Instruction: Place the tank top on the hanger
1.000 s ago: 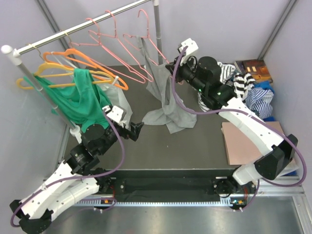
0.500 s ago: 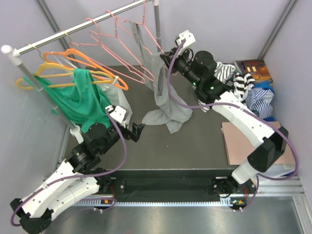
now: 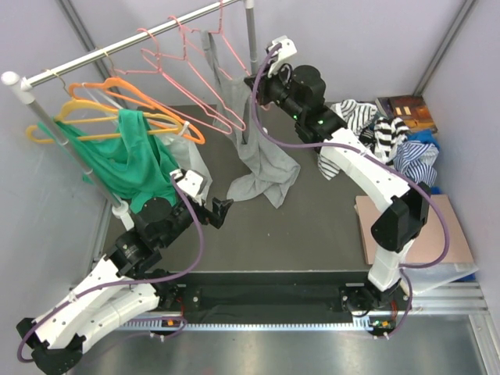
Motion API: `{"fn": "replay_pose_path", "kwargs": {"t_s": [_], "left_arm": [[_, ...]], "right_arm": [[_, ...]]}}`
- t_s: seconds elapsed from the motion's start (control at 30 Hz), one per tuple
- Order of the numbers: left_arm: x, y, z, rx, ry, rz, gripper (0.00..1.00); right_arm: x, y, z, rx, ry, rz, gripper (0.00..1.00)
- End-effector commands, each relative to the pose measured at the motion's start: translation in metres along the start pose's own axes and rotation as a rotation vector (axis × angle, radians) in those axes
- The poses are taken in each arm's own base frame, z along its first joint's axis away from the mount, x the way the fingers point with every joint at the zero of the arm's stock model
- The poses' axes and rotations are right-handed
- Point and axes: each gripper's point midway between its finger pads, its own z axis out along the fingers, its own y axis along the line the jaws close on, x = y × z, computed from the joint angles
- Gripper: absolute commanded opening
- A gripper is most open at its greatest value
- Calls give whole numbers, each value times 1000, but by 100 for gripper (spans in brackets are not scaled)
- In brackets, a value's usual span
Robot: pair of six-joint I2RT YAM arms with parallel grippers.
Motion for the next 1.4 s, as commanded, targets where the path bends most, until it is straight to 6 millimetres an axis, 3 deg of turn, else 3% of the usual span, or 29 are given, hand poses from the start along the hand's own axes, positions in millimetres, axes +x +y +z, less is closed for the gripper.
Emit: {"fn": "replay_pose_path", "kwargs": {"t_s": [0.0,0.5,0.83,0.9,1.0,1.03,1.13,1.17,1.3,1.33,1.37], "left_arm": [[-4,-4,1,22,-16,11,99],[-5,-4,0,23,-20,10,99],[-4,-2,0,16,-18,11,99],[-4,-2,0,16,-21,10,99],[-5,-2,-1,13,-22,10,99],[-6,-1,-2,11,-25,10,99],[-6,2,-3,-6,-28,9,99],[-8,3,-5,-13,-36,8,99],[-12,13,-12,-60,-59,3,99],[-13,16,-14,-76,-61,2,99],[-12,21,-17,-105,-61,1,99]], "right_arm": [[-41,-10,-4,5,-98,38,0],[-13,-43,-20,72,-43,58,0],[-19,-47,-29,82,-52,53,0],[-22,-45,-32,69,-56,50,8],[-27,-37,-35,27,-58,27,41],[-31,-35,-38,17,-64,21,63],[-39,-32,-46,4,-62,-8,95],[-38,-32,-49,3,-56,-23,100],[-52,-36,-69,39,-73,-55,100],[-64,-36,-80,52,-90,-64,100],[-57,-39,-87,79,-75,-66,100]]}}
